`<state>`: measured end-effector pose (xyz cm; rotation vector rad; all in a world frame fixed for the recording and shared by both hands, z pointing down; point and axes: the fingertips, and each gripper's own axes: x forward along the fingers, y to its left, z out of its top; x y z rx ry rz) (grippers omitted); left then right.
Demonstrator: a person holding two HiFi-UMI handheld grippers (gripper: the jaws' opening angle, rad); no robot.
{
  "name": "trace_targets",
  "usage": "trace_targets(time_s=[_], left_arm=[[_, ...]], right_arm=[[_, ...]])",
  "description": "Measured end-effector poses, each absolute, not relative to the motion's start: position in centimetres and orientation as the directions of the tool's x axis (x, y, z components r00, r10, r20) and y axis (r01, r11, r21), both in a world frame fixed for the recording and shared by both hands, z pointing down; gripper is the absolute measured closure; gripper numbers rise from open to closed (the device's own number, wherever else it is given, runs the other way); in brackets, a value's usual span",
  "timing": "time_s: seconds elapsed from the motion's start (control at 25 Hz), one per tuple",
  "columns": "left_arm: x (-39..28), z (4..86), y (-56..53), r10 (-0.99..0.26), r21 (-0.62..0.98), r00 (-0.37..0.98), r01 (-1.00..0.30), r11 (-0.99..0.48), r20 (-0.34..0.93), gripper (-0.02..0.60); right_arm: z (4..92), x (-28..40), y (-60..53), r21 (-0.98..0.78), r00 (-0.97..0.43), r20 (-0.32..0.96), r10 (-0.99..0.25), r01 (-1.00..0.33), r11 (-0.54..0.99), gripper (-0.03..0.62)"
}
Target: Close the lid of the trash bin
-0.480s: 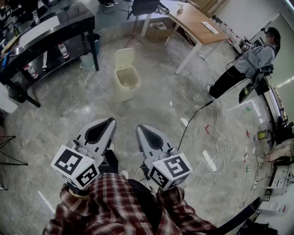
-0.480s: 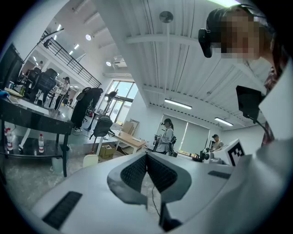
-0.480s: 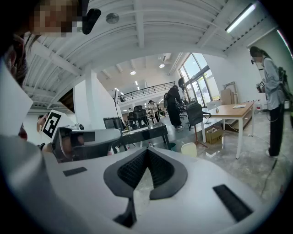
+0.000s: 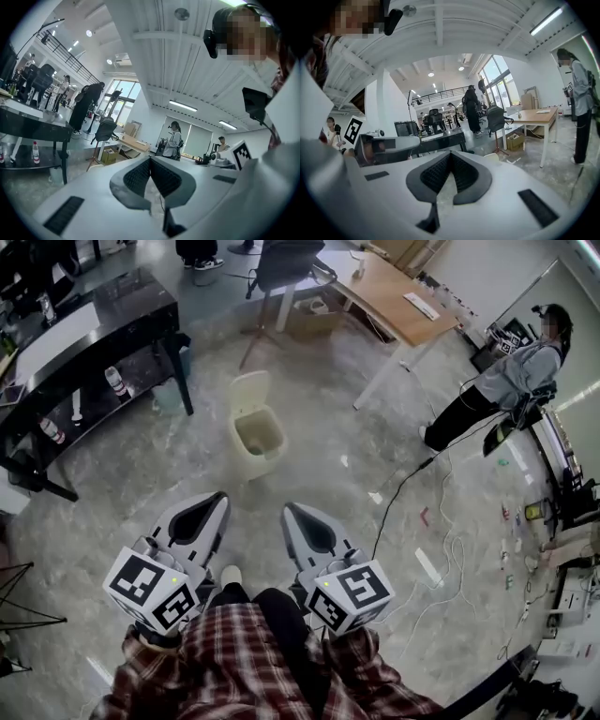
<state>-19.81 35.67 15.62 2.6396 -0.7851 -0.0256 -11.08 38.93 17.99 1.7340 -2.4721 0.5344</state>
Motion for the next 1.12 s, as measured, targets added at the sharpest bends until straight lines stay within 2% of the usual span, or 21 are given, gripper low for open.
trace_targets(time_s=[0.28, 0.48, 0.84, 1.12], left_arm=[[-18.5, 17.5, 31.0, -0.488, 0.41, 0.865, -0.49, -0.769, 0.117, 0.569], [-14.6, 17.8, 27.0, -0.49, 0.421, 0.864, -0.49, -0.763, 0.118, 0.569], [-6.5, 15.8, 17.7, -0.589, 0.403, 0.806, -0.562, -0.723, 0.067, 0.569], [-3.0, 15.9, 14.8, -0.693, 0.4, 0.717, -0.659, -0.638, 0.076, 0.569]], right_arm=[[19.5, -9.7, 35.5, -0.254, -0.318, 0.297, -0.9, -0.935, 0.247, 0.582], [20.2, -5.7, 32.2, -0.257, -0.31, 0.316, -0.896, -0.938, 0.234, 0.582], [18.5, 2.9, 23.1, -0.237, -0.398, 0.29, -0.87, -0.911, 0.338, 0.582], [20.1, 8.8, 18.9, -0.279, -0.494, 0.311, -0.812, -0.864, 0.419, 0.582]])
